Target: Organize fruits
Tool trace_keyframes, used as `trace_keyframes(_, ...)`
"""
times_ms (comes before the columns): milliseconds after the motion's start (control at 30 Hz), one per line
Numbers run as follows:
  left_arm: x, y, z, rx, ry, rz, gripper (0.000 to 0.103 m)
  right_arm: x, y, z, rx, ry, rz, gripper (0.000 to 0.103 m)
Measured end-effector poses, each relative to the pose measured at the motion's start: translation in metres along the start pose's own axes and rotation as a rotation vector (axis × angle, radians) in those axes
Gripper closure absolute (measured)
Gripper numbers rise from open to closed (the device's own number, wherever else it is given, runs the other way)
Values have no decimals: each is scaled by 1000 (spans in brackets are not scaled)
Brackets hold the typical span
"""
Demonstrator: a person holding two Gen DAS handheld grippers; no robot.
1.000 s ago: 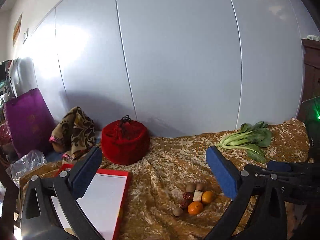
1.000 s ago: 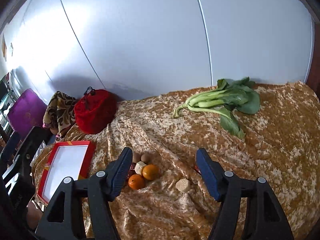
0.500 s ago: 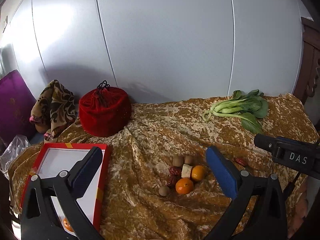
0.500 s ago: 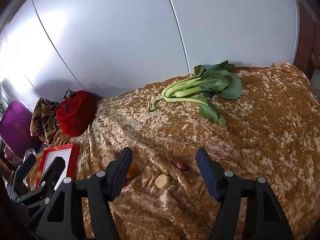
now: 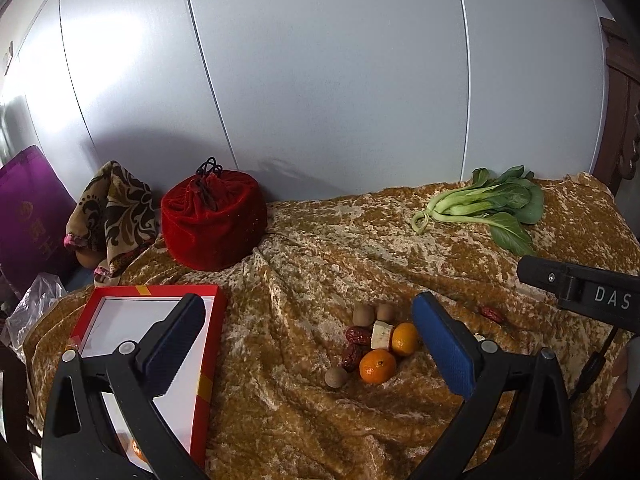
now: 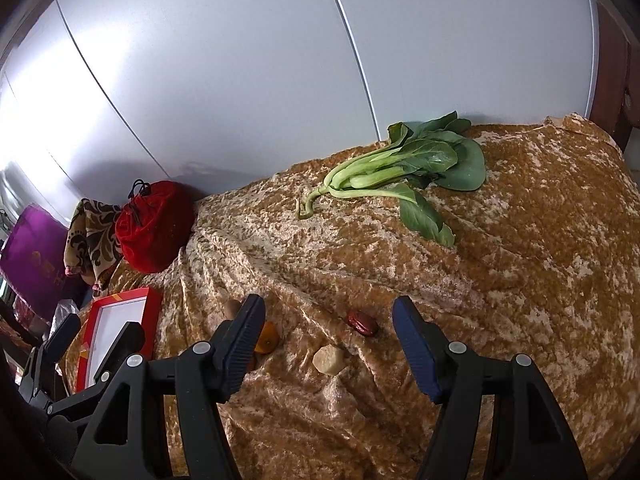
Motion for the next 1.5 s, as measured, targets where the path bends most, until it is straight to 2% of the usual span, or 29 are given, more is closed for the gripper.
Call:
trace_keyframes(367,-2,-14,2,16,11,-30,0,-2,-6,5,-1,-10,-7,34)
trace_keyframes(833,-4,-13,6,25,-5,-22,0,-3,-7,9,-6,-26,-11,34)
trace_keyframes(1100,-4,-10,8,-5,-2,-27,0,-3,-8,9,-3,-26,-14,34)
trace_keyframes(1500,-2,-12,-3,-7,57,-38,0,-5,-10,8,-2,-23,-19,34)
Point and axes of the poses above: each gripper's, at about its wrist camera, not at the fingertips, and z roughly the way its jaws point, y to its right, x to its top, the point moved 2 cm from there along z, roughly the way its jaws point, and after that the axes turned 11 degrees about -y, right-handed, at the moved point
